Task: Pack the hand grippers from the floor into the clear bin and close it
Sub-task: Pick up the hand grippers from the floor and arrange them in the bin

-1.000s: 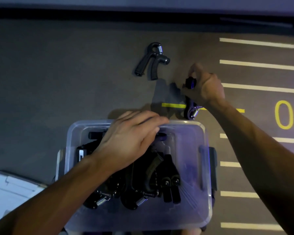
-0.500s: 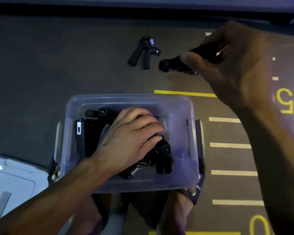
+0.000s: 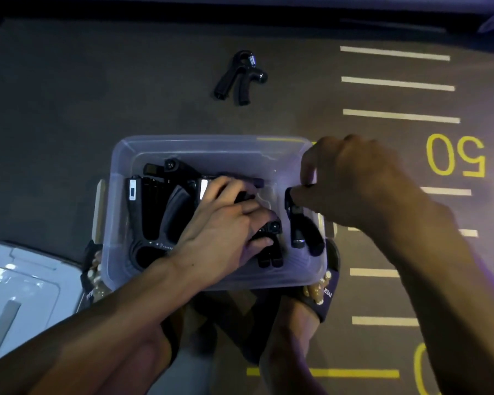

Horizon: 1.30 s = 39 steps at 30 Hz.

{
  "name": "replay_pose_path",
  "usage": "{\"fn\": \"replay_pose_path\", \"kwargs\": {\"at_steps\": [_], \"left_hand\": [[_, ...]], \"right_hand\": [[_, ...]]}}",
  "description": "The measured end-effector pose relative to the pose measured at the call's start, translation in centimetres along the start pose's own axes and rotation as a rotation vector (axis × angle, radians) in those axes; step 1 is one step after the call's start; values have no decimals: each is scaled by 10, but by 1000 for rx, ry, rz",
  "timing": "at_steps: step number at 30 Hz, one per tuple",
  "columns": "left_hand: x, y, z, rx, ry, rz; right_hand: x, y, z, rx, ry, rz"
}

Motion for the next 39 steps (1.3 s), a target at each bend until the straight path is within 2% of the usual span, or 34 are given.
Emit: {"fn": "replay_pose_path", "kwargs": {"at_steps": [1, 3, 5, 7, 11, 20, 24, 29, 34, 39], "left_hand": [[0, 1, 1, 10, -7, -3], [1, 1, 3, 34, -22, -12], [3, 2, 3, 50, -26, -20], [4, 2, 4, 61, -25, -30], [5, 0, 4, 62, -23, -46], [5, -2, 5, 64, -47, -40], [3, -4, 5, 50, -76, -44], [-3, -6, 5, 28, -78, -38], [-7, -10, 2, 22, -77, -53], [-12, -13, 0, 15, -57, -47]], "right_hand": [[-14, -26, -12, 48, 102, 52], [-8, -37, 7, 13, 67, -5], [2, -37, 13, 8, 25, 33], [7, -42, 19, -23, 42, -36], [14, -53, 31, -16, -50, -99], [37, -60, 48, 17, -511, -47], [46, -63, 58, -62, -665, -17], [49, -64, 57, -93, -703, -47], [48, -66, 57, -159, -613, -92], [47, -66, 54, -154, -613, -107]]}}
Point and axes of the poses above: each hand's wrist, its own x-axis towards the middle knuckle, its own z-axis out of the palm, y = z × x, the point moved 4 cm from there along x, towards the middle knuckle, and after that the axes turned 14 degrees about z, right-handed, at the moved point
